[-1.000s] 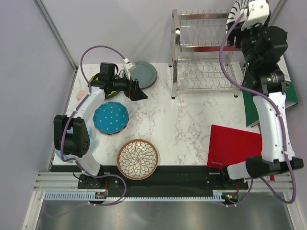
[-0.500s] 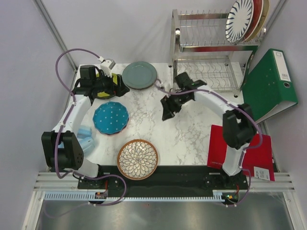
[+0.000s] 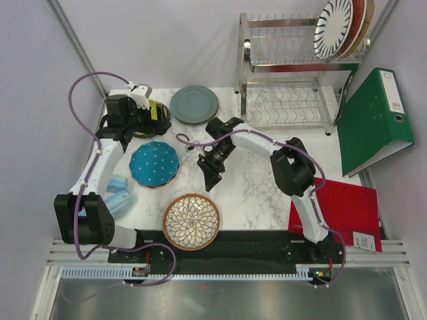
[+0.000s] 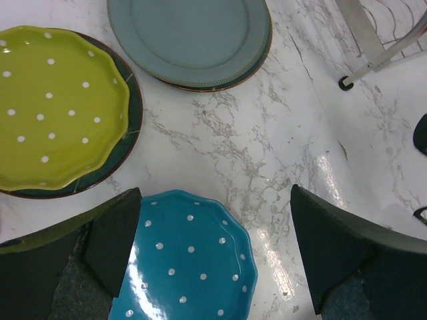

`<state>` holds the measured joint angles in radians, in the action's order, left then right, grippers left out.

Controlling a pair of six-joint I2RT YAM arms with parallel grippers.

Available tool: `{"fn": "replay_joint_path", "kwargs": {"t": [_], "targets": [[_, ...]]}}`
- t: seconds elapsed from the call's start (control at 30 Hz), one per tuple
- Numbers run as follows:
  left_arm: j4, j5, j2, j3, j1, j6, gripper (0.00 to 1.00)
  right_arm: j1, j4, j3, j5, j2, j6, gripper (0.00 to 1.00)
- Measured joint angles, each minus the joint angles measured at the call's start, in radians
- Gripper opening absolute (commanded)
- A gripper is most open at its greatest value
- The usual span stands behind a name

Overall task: Load the plates into the dish rack
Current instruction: Pick up the plate from the corner of the board.

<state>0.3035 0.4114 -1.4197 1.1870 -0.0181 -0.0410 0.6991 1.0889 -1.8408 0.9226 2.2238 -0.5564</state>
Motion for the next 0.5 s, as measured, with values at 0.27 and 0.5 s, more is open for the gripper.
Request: {"fn": "replay_joint_path", "kwargs": {"t": [0.27, 0.5], "targets": [[-0.015, -0.023, 0.076, 0.0, 0.065, 0.004, 1.0, 0.056, 0.071, -0.015, 0.033, 0.093, -0.072, 0.6], [-0.021, -0.029, 0.085, -0.011, 0.069, 0.015, 1.0, 0.109, 0.09, -0.027, 0.034, 0.143, -0.099, 0.46]]}}
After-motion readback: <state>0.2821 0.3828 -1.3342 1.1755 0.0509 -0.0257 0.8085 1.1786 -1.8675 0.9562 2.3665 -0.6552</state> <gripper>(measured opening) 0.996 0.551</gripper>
